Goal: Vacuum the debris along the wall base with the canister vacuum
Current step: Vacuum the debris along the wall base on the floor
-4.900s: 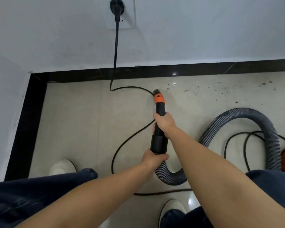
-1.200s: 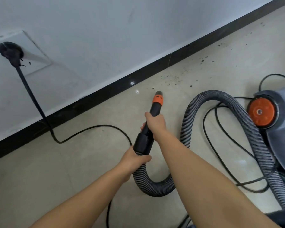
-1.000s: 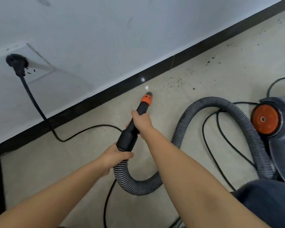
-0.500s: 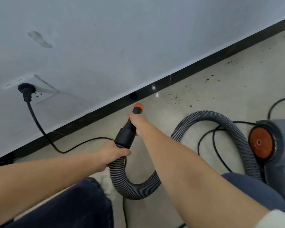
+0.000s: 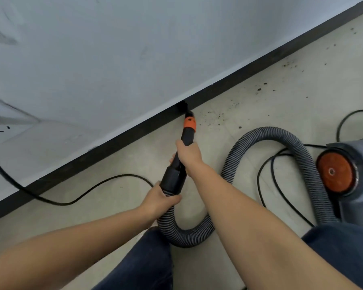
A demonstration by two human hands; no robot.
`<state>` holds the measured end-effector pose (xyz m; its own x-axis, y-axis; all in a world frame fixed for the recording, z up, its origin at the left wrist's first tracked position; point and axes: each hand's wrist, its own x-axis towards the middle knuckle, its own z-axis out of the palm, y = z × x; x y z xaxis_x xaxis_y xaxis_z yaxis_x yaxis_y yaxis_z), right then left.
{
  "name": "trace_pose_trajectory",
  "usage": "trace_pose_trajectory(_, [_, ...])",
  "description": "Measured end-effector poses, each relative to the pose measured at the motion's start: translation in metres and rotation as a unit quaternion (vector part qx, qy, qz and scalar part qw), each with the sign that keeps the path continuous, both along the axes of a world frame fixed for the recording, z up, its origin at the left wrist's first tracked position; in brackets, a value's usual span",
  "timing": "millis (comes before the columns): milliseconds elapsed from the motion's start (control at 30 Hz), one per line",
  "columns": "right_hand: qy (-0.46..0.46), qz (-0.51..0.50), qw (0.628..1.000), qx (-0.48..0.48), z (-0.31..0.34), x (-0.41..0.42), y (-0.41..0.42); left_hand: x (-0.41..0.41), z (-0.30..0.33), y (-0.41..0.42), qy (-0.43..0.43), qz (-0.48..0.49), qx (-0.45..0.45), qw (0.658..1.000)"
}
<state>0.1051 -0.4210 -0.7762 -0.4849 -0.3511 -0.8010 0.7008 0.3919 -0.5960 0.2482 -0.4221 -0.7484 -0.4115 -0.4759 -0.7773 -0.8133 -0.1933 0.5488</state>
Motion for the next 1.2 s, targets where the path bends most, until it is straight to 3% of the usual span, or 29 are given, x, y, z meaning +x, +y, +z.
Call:
trace_pose_trajectory(233, [0.041, -0.069, 0.996, 0.024, -0.003, -0.01, 0.0, -0.014, 0.002, -0.022, 0.023, -0.073, 0.026, 0.997])
trace_pose_trajectory(533, [0.021, -0.031, 0.999, 0.031, 0.001, 0.036, -0.006, 0.035, 0.018, -0.033, 0.011, -0.084, 0.045, 0.995])
trace_pose_trajectory(767, [0.048, -0.079, 0.994, 0.066, 0.005, 0.021, 0.009, 0.009, 0.028, -0.037, 0.03, -0.164, 0.071, 0.983])
trace_pose_trajectory(1033, [0.025, -0.082, 0.996, 0.023, 0.015, 0.007, 0.008, 0.002, 0.02, -0.033, 0.027, -0.14, 0.039, 0.989])
trace_pose_trajectory(1200, [0.033, -0.134, 0.989, 0.054, 0.009, -0.001, 0.03, -0.013, 0.018, -0.033, 0.02, -0.212, 0.054, 0.976])
